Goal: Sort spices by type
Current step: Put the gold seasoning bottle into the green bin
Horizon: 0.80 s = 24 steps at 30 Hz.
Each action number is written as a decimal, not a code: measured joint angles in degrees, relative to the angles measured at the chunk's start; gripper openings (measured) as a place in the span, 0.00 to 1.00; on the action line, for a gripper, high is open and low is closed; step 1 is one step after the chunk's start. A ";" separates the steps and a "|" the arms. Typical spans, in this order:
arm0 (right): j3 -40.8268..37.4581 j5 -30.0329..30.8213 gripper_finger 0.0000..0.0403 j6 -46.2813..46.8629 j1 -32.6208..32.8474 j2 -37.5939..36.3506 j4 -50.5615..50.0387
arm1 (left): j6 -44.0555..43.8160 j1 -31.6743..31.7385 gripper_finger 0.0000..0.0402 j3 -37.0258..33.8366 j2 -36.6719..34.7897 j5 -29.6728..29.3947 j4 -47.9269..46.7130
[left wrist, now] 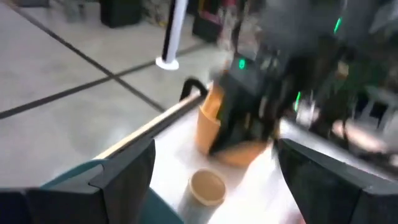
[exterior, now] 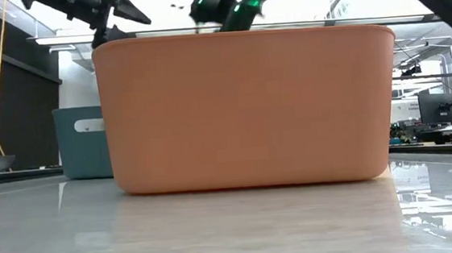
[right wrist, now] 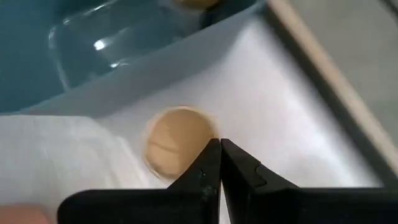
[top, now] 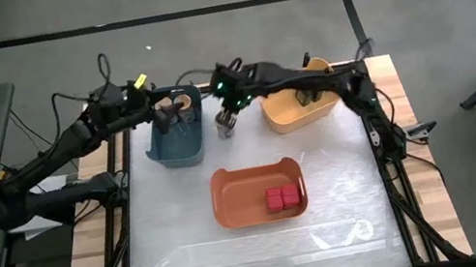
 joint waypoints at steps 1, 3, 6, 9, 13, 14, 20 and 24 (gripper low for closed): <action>0.05 1.16 0.00 -0.46 -0.42 -1.49 -1.34 | 1.75 -0.45 0.81 1.57 1.51 0.27 -1.78; 0.25 3.13 0.00 -1.14 -1.23 -4.26 -3.14 | 6.43 -1.21 0.81 5.54 5.36 0.35 -6.04; 0.23 4.54 0.00 -1.15 -2.54 -7.99 -5.63 | 14.25 -2.71 0.81 12.11 12.69 0.39 -13.64; 0.23 5.03 0.00 -1.03 -3.74 -12.22 -6.53 | 22.76 -4.20 0.81 17.32 20.57 1.03 -19.44; 0.30 5.11 0.00 0.49 -4.92 -16.61 -7.49 | 31.59 -4.98 0.81 21.97 30.30 3.97 -21.89; 0.30 5.17 0.00 1.13 -5.10 -17.34 -7.83 | 32.78 -5.05 0.81 22.84 32.58 4.06 -21.84; 0.32 5.34 0.00 2.55 -5.20 -19.73 -9.28 | 37.00 -5.01 0.81 28.56 44.11 6.00 -21.75; -0.30 5.53 0.00 2.63 -4.86 -19.56 -10.69 | 37.09 -5.02 0.81 31.02 49.44 10.11 -21.75</action>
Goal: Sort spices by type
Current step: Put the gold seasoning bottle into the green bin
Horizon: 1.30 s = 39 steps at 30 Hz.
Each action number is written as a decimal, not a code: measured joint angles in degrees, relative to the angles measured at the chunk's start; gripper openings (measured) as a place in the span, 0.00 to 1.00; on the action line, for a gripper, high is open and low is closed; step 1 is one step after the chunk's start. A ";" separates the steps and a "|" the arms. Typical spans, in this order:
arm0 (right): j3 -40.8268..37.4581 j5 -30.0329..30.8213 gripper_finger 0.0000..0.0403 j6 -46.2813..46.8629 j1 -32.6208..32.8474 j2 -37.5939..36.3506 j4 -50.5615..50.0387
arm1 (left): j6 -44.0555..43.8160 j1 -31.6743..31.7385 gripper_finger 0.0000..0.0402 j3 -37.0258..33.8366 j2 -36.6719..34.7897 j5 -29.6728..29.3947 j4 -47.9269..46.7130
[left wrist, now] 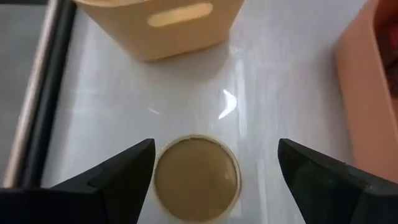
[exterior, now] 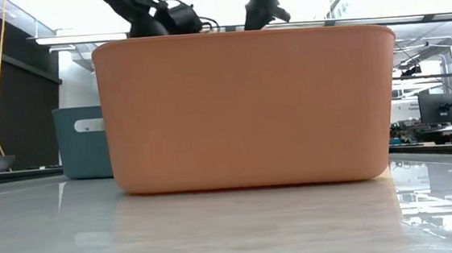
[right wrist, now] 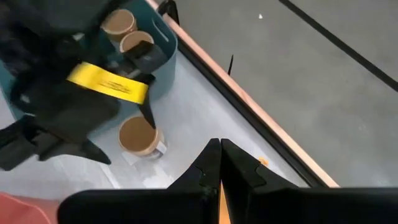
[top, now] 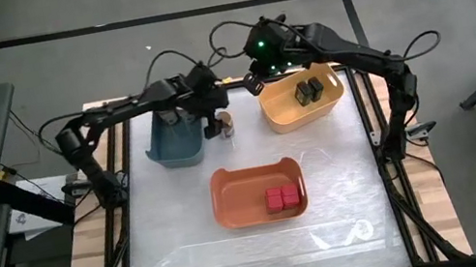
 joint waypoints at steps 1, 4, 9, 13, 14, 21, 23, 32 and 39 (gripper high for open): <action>-0.30 0.00 0.00 0.02 0.04 0.00 -0.04 | 0.05 -0.01 0.81 0.35 0.99 0.04 -0.06; -0.87 0.00 0.00 0.01 0.03 0.02 -1.06 | 0.08 0.00 0.81 0.85 3.09 0.01 -0.09; -0.87 0.05 0.00 -0.02 0.01 0.09 -1.46 | 1.90 -0.10 0.81 0.87 4.17 -4.96 -0.16; -0.87 0.04 0.00 -0.13 0.02 0.13 -1.46 | 3.07 -0.10 0.81 0.85 4.18 -6.70 -0.12; -0.87 0.04 0.00 -0.15 0.02 0.13 -1.44 | 3.08 -0.10 0.81 0.85 4.18 -6.71 -0.36; -0.87 0.04 0.00 -0.07 0.02 0.13 -1.44 | 3.60 -0.61 0.81 0.87 6.39 -6.58 -2.11; -0.87 0.04 0.00 -0.07 0.02 0.13 -1.42 | 3.50 -0.90 0.81 0.85 7.23 -6.65 -2.58; -0.87 0.07 0.00 0.26 0.02 0.13 -1.23 | 3.38 -2.22 0.72 0.83 6.72 -7.53 -1.62; -0.87 0.09 0.00 0.24 0.02 0.13 -0.22 | 1.74 -2.83 0.60 0.66 4.63 -8.60 -1.69</action>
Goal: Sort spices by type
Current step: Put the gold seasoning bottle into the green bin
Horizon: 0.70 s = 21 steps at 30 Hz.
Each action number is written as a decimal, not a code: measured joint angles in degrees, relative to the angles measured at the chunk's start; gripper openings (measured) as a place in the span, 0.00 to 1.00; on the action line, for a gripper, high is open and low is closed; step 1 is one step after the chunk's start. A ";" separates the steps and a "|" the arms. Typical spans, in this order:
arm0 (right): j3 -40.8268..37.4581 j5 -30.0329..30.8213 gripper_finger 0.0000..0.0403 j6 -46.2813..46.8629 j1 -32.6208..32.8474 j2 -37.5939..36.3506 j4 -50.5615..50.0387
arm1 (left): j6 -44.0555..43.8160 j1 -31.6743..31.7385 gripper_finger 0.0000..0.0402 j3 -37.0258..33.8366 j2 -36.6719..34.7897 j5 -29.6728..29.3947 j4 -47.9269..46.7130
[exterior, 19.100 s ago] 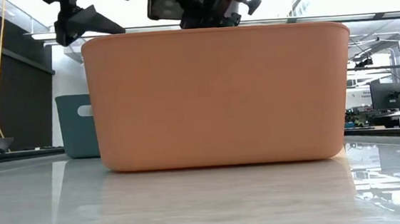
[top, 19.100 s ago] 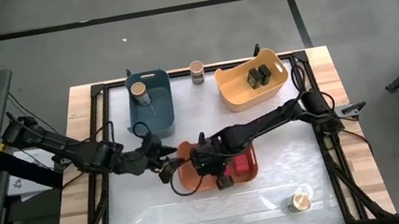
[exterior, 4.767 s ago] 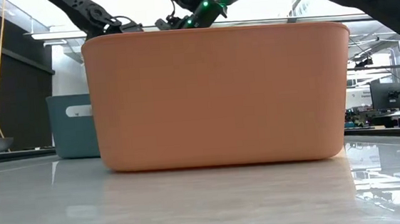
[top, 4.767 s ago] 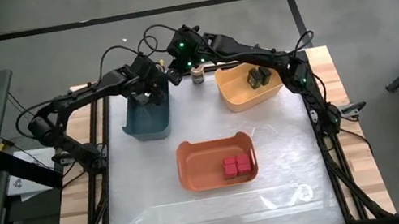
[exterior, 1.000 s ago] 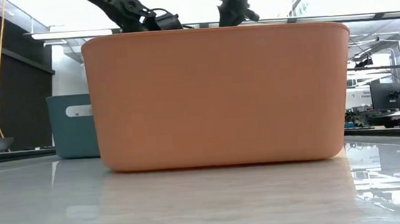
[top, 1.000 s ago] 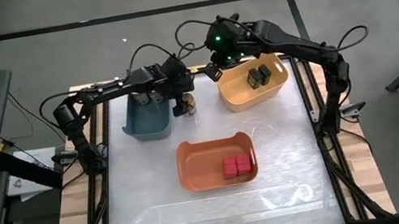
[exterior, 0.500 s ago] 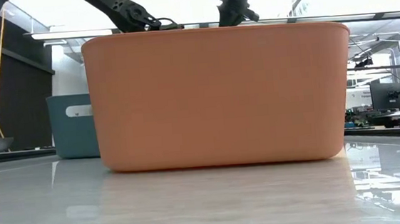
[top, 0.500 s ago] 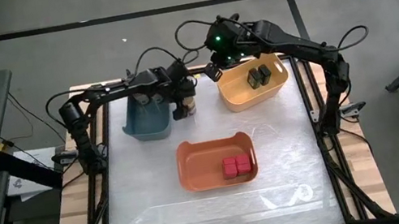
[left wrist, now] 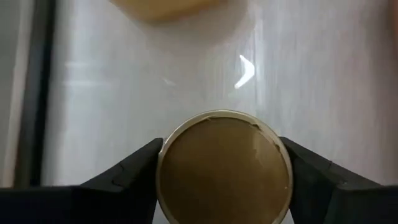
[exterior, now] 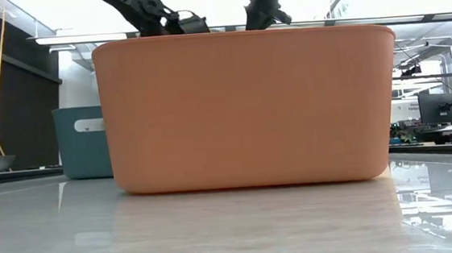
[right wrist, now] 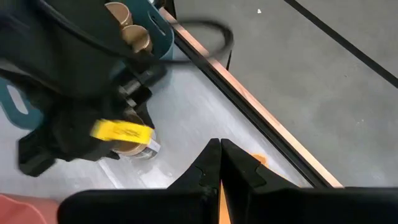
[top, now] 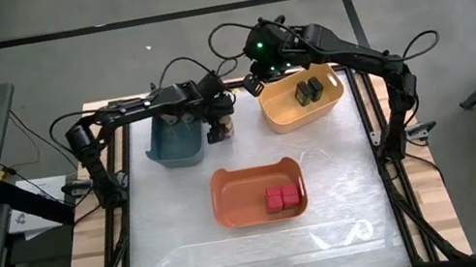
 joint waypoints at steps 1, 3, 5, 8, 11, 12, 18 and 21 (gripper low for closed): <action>0.00 0.02 0.00 -0.02 0.00 0.00 0.16 | -0.41 -0.01 0.60 0.01 -1.36 -0.01 0.05; 0.00 0.05 0.00 -0.41 -0.07 0.00 0.43 | -1.30 0.23 0.60 0.43 -4.68 -0.10 0.06; 0.00 0.51 0.00 -0.62 -0.42 0.00 0.57 | -2.63 0.54 0.60 0.48 -8.82 -1.24 0.36; 0.00 1.61 0.00 -0.86 -1.23 0.00 0.57 | -4.90 1.08 0.60 -0.02 -15.74 -2.55 -0.05; 0.00 2.67 0.00 -0.89 -2.28 0.00 0.60 | -6.95 1.35 0.60 -1.06 -23.16 -4.98 -0.15; 0.00 2.73 0.00 -0.90 -2.67 0.00 0.60 | -7.55 1.35 0.60 -1.39 -25.37 -6.28 -0.91; 0.00 2.69 0.00 -0.90 -4.22 0.00 0.62 | -13.52 1.43 0.60 -1.73 -32.82 -15.25 -13.93; 0.00 2.68 0.00 -1.51 -4.22 0.00 0.62 | -18.28 2.27 0.60 -1.79 -33.39 -18.00 -22.37</action>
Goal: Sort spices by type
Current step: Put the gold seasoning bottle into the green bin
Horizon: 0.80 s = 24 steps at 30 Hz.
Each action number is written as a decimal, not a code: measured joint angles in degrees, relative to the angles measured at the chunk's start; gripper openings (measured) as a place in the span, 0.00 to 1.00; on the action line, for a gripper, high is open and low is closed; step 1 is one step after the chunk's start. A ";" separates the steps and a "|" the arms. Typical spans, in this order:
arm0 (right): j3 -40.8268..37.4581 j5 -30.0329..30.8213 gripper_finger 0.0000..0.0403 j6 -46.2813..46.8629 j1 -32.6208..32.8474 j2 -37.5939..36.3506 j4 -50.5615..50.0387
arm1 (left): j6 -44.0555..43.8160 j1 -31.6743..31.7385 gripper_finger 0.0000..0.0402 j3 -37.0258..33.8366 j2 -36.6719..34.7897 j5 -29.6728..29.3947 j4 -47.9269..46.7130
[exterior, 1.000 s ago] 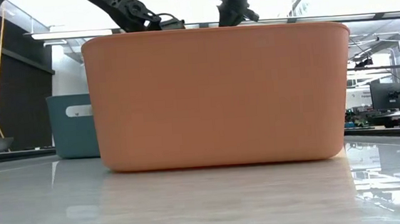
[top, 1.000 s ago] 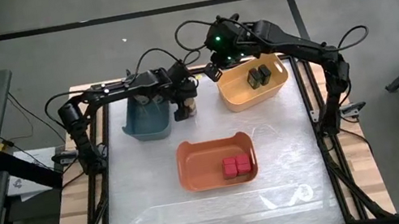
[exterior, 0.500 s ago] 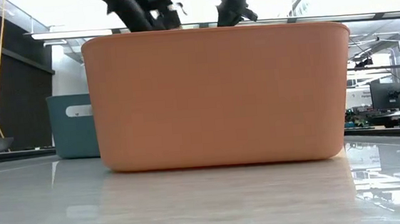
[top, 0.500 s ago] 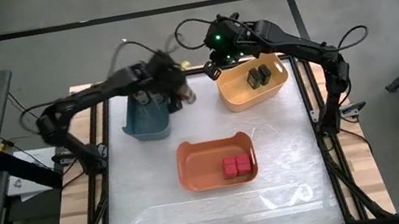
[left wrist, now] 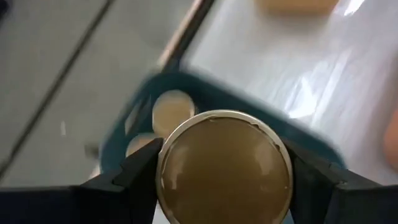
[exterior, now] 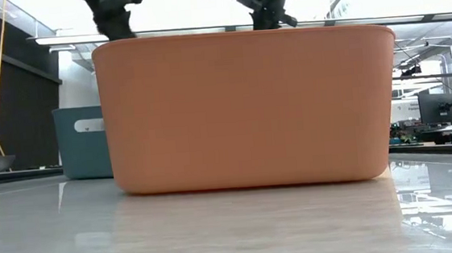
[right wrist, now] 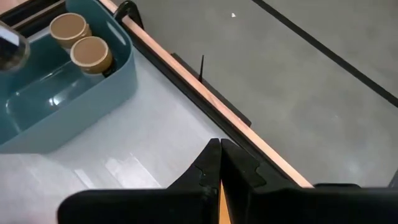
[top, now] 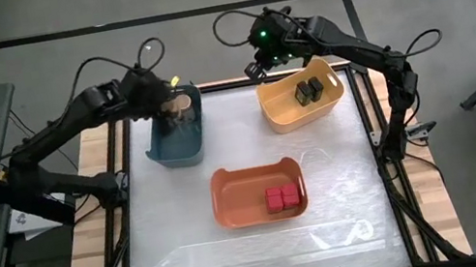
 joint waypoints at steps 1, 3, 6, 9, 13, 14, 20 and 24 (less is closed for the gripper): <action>0.00 -0.21 0.00 -0.23 0.02 0.00 0.00 | -1.60 0.39 0.60 -0.50 0.02 -0.32 -1.64; 0.00 -0.85 0.00 -0.40 0.02 0.00 0.00 | -4.68 1.03 0.60 -3.13 -0.30 -0.32 -1.49; 0.02 -1.93 0.00 -0.41 0.04 0.00 0.01 | -8.36 2.01 0.60 -8.77 -0.72 -0.28 -0.03; 0.02 -1.94 0.00 -0.41 0.04 0.00 0.00 | -10.90 2.94 0.60 -14.19 -0.66 -0.25 4.47; 0.02 -1.96 0.00 -0.41 0.04 0.00 0.02 | -12.13 4.19 0.60 -19.81 -0.43 -0.26 12.82; 0.02 -1.98 0.00 -0.41 0.04 0.00 0.00 | -12.11 4.62 0.60 -20.75 -0.25 -0.25 14.40; 0.02 -2.24 0.00 -0.24 0.06 0.00 0.01 | -11.56 7.51 0.60 -22.49 2.73 -0.44 18.01; 0.02 -2.41 0.00 0.02 0.06 0.00 0.02 | -11.02 8.97 0.60 -22.49 5.77 -0.76 18.96</action>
